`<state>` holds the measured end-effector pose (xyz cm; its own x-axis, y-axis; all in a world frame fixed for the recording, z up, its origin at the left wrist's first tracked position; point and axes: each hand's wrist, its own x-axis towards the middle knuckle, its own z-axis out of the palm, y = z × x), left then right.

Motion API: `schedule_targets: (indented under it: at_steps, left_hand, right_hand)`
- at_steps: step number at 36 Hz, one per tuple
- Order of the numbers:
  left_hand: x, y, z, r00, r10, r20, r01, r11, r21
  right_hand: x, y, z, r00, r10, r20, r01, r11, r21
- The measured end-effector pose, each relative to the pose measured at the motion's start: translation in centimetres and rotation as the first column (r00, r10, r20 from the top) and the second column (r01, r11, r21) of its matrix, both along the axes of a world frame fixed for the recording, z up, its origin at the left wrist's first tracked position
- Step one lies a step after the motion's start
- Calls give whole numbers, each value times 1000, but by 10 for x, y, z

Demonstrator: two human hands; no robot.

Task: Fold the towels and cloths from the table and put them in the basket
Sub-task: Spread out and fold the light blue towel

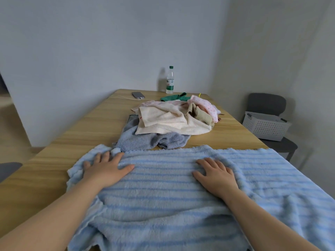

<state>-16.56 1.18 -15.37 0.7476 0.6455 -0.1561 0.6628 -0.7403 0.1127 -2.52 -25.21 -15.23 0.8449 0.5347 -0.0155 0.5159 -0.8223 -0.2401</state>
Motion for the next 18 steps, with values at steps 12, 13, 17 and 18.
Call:
schedule_targets:
  at_steps: [12, 13, 17, 18]
  left_hand:
    - [-71, -15, 17, 985, 60, 162, -82, 987, 137]
    - [-78, -14, 17, 986, 82, 148, -98, 990, 103]
    - [-99, -12, 23, 981, 153, 120, -154, 988, 4]
    - [-105, -12, 24, 977, 171, 124, -166, 985, -45]
  right_hand:
    - [-68, 52, 17, 973, 218, 68, -226, 964, 143]
    - [-77, 57, 17, 966, 253, 52, -258, 954, 152]
    - [-107, 72, 12, 934, 358, 17, -355, 917, 180]
    - [-112, 73, 11, 928, 373, 15, -369, 911, 186]
